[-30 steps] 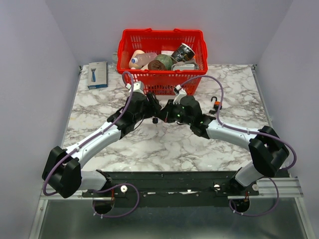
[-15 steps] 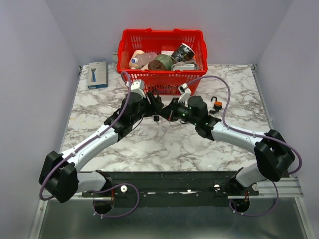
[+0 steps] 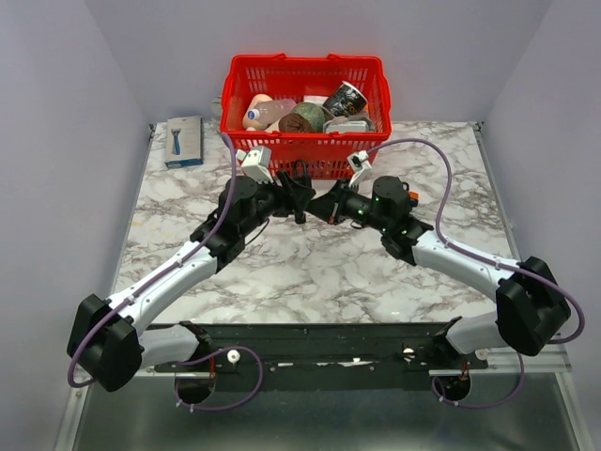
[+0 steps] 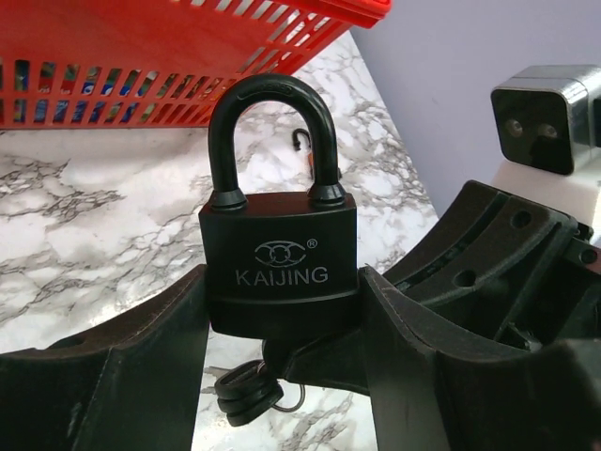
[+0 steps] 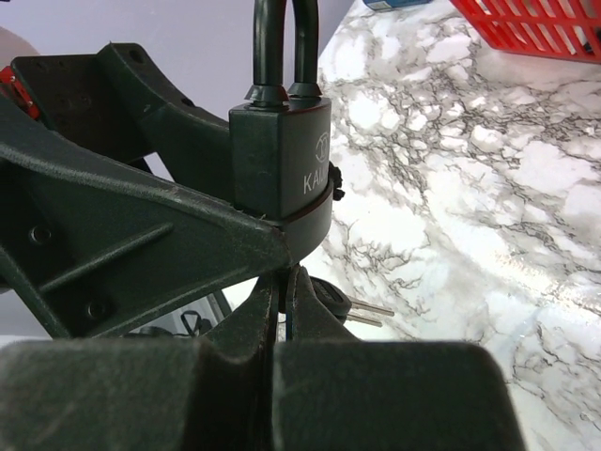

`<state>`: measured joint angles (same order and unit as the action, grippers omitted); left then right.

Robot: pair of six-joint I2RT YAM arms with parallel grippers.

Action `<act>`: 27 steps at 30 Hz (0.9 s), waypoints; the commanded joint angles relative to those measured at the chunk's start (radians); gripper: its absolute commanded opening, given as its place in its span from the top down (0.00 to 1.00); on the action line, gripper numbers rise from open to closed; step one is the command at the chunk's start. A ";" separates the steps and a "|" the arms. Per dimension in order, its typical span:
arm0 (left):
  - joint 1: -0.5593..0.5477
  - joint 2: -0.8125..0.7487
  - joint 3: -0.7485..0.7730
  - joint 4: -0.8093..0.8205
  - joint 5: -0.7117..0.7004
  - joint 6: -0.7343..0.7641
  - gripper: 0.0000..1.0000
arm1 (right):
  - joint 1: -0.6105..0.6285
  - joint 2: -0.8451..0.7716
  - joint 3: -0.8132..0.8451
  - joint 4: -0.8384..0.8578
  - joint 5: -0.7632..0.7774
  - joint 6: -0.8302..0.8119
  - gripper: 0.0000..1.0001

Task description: Unlock with the key

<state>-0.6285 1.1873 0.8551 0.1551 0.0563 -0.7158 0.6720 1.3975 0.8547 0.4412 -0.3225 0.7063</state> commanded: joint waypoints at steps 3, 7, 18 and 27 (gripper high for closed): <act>-0.060 -0.041 -0.037 0.023 0.303 0.001 1.00 | -0.061 -0.043 0.029 0.232 -0.016 0.010 0.99; -0.063 -0.054 -0.047 0.047 0.323 0.006 1.00 | -0.077 -0.052 0.021 0.246 -0.049 0.021 0.99; -0.073 -0.061 -0.056 0.087 0.359 0.009 1.00 | -0.126 -0.035 -0.002 0.326 -0.151 0.082 0.99; -0.077 -0.060 -0.056 0.090 0.367 0.016 1.00 | -0.137 -0.026 -0.003 0.338 -0.173 0.078 0.99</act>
<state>-0.6327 1.1500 0.8257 0.2890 0.1806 -0.7025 0.5671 1.3689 0.8158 0.5823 -0.5972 0.7776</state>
